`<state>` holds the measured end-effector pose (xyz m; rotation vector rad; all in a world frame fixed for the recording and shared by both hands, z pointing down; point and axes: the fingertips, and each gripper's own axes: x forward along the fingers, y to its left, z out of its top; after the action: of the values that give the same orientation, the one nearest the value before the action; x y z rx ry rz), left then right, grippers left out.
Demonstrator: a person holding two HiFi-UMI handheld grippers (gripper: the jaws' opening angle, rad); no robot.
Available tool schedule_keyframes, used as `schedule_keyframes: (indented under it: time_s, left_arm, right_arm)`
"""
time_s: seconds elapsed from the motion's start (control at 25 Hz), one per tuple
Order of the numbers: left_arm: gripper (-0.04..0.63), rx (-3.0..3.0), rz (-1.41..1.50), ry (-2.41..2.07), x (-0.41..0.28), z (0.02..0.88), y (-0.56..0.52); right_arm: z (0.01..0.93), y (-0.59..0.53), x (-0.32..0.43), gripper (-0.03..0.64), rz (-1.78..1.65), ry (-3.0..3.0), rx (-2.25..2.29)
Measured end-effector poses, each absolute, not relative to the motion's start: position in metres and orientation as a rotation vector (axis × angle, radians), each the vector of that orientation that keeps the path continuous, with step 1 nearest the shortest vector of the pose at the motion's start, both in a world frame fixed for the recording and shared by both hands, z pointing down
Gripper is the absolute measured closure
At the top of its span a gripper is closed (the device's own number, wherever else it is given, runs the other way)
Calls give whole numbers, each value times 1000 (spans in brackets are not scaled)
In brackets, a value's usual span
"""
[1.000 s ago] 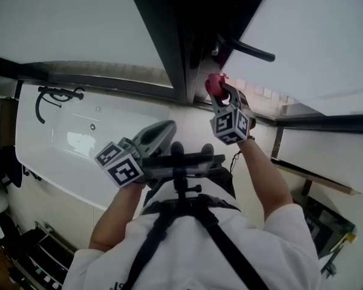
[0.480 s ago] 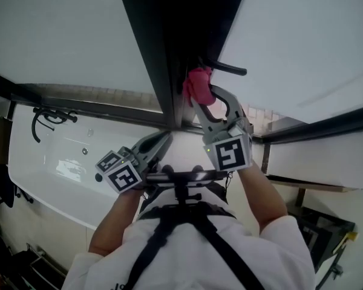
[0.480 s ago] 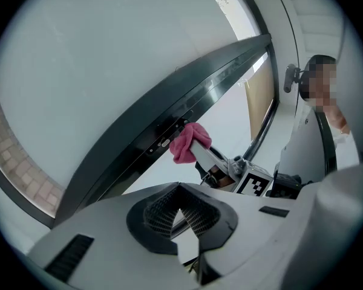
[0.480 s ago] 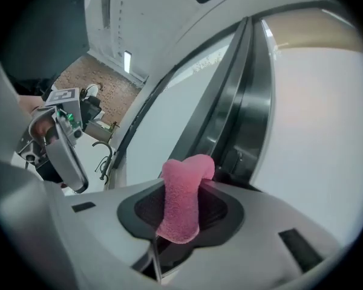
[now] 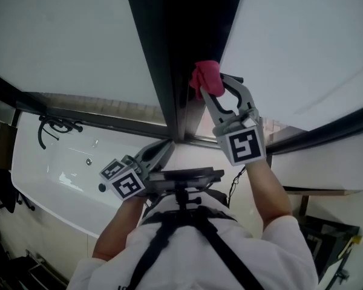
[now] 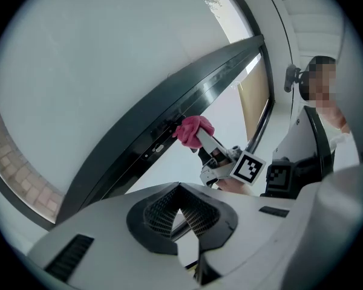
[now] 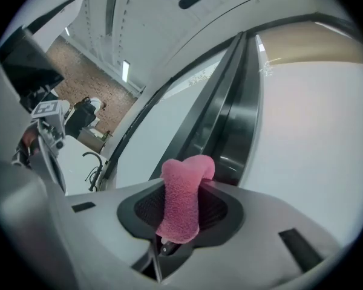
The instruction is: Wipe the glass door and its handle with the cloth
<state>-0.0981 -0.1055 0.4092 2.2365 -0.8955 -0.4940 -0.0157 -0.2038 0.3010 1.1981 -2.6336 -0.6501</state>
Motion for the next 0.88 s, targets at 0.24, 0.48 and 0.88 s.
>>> schedule_keyframes:
  time_s: [0.24,0.48,0.88]
  left_arm:
    - [603,2239,-488,-889,-98,410,-103]
    - [603,2244,-500,-889,-98,408,-99]
    - [603,2251,-496,-888,-98,402,-100]
  right_arm:
    - [230,-234,-22,508,-628,-2720,1342]
    - [223,-255,-39,508,-619,-2777,1387]
    - [264,-254,-45,508,-681,-2647,1377]
